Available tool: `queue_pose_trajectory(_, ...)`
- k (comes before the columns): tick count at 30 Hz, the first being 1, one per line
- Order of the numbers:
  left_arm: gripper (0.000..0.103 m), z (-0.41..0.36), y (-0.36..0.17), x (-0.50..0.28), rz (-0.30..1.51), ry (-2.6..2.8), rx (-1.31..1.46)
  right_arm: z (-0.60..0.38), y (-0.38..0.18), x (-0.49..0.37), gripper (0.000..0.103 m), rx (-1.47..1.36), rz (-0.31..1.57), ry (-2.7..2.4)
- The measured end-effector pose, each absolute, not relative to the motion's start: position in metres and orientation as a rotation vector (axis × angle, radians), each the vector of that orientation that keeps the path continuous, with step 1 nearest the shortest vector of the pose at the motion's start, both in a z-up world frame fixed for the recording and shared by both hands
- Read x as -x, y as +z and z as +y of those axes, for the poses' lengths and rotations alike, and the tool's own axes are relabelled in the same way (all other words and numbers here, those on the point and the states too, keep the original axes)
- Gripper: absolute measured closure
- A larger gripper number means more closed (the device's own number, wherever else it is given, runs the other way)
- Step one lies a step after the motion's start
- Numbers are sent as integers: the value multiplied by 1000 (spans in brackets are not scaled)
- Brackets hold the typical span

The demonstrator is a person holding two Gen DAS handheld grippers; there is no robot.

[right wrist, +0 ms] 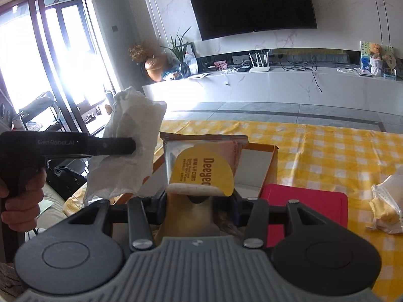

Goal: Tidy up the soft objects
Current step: 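Drop the Deeyeo packet into the box with the right tool while the left tool carries the cloth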

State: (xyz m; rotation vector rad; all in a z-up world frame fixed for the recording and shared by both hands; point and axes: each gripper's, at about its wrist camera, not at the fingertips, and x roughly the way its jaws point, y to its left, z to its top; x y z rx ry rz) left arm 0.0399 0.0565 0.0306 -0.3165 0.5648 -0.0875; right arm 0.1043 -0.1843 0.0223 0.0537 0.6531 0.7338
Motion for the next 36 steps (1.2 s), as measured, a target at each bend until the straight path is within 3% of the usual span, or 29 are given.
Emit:
queue_pose_trajectory(7,84,82,18,-36,550,-60,347,-154,22,-105,56,28,679,688)
queue_pose_trajectory(18,84,120,10,-29,553,-117,492,-49,-14,-140,56,475,762,642)
queue_pose_trajectory(31,84,129,5,-30,539,-111,509,10,-69,-197,56,313,974,603)
queue_pose_trajectory(36,84,130,5,-30,540,-110,509,29,-108,-187,56,487,1050,620)
